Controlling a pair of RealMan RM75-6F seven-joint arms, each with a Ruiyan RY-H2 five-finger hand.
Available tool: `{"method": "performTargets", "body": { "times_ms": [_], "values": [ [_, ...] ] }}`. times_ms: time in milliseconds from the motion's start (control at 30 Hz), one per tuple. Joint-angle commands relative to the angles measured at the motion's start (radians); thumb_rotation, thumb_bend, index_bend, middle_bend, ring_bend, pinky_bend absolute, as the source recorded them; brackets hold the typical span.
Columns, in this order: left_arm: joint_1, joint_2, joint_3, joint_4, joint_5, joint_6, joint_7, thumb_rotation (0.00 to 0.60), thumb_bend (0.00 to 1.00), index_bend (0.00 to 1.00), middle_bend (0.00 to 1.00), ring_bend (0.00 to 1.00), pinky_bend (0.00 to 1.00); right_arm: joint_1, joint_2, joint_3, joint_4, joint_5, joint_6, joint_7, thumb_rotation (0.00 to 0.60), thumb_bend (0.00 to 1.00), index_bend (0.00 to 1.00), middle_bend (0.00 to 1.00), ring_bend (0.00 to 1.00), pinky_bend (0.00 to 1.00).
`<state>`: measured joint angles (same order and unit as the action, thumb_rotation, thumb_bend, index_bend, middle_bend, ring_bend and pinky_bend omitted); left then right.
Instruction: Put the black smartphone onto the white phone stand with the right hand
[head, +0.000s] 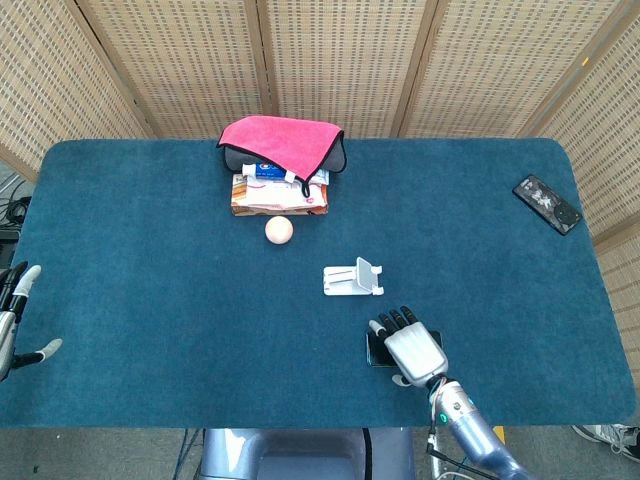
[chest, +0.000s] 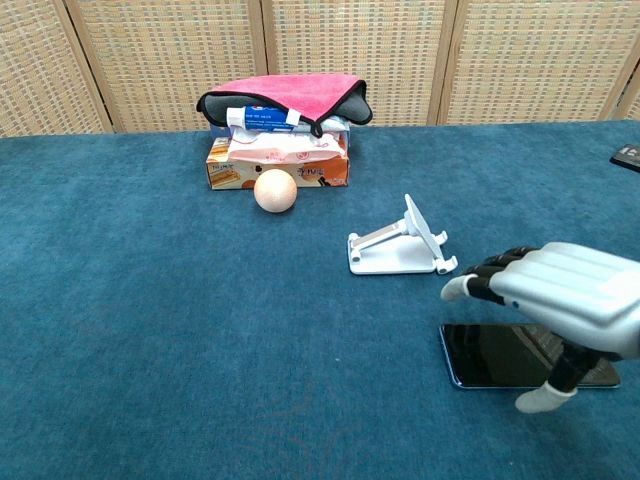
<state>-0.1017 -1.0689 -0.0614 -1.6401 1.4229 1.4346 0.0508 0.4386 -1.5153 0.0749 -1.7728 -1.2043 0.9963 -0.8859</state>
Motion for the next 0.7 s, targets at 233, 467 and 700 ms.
{"method": "performTargets", "body": {
  "times_ms": [233, 467, 700],
  "values": [
    [-0.004, 0.003, -0.003, -0.003, -0.010, -0.009, -0.001, 0.600, 0.00, 0.00, 0.00, 0.00, 0.00, 0.049, -0.051, -0.004, 0.008, 0.105, 0.003, -0.051, 0.600, 0.04, 0.16, 0.20, 0.19, 0.21],
    [-0.008, 0.003, -0.003, 0.001, -0.016, -0.018, 0.000, 0.600, 0.00, 0.00, 0.00, 0.00, 0.00, 0.082, -0.029, 0.004, 0.004, 0.156, -0.015, -0.034, 0.600, 0.05, 0.17, 0.22, 0.21, 0.22],
    [-0.010, 0.002, -0.003, 0.000, -0.022, -0.023, 0.005, 0.600, 0.00, 0.00, 0.00, 0.00, 0.00, 0.126, -0.029, 0.008, 0.026, 0.215, -0.028, -0.013, 0.600, 0.10, 0.20, 0.24, 0.23, 0.27]
  ]
}}
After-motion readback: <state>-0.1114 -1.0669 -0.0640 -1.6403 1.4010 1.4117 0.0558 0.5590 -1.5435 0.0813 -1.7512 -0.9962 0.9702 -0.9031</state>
